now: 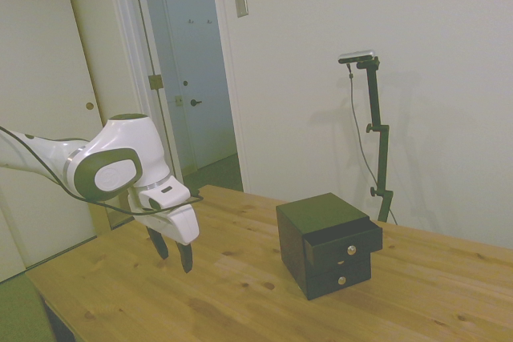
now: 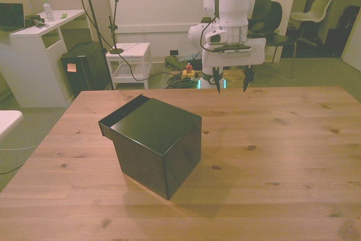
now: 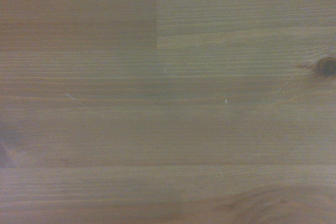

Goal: Close the top drawer

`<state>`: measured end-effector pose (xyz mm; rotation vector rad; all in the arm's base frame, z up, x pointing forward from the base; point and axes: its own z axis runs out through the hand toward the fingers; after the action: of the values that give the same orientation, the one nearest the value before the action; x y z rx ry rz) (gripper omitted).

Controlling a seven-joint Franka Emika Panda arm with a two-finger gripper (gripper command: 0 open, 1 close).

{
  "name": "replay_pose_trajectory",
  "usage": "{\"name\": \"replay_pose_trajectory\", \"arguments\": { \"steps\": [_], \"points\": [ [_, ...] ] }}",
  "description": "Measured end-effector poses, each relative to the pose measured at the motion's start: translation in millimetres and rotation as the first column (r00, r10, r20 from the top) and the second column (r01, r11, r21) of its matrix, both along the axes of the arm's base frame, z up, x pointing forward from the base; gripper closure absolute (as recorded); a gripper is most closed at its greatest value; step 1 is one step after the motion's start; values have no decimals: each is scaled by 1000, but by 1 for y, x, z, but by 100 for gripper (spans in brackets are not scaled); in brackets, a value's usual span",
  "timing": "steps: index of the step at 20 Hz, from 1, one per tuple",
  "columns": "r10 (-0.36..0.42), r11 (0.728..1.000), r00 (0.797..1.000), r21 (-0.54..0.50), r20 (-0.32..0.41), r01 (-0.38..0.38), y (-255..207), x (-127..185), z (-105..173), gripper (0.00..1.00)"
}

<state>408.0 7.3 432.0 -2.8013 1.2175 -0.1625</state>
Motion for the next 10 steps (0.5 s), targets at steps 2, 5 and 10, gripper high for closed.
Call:
{"name": "replay_pose_trajectory", "arguments": {
  "steps": [2, 5, 10],
  "points": [
    [4, 1000, 1000, -8, -2, -4, 0, 0, -1, 0],
    [-23, 1000, 1000, -1, -19, 23, -10, -9, -11, 0],
    [-160, 987, 987, 27, 12, 160, -70, -56, -12, 0]
  ]
}}
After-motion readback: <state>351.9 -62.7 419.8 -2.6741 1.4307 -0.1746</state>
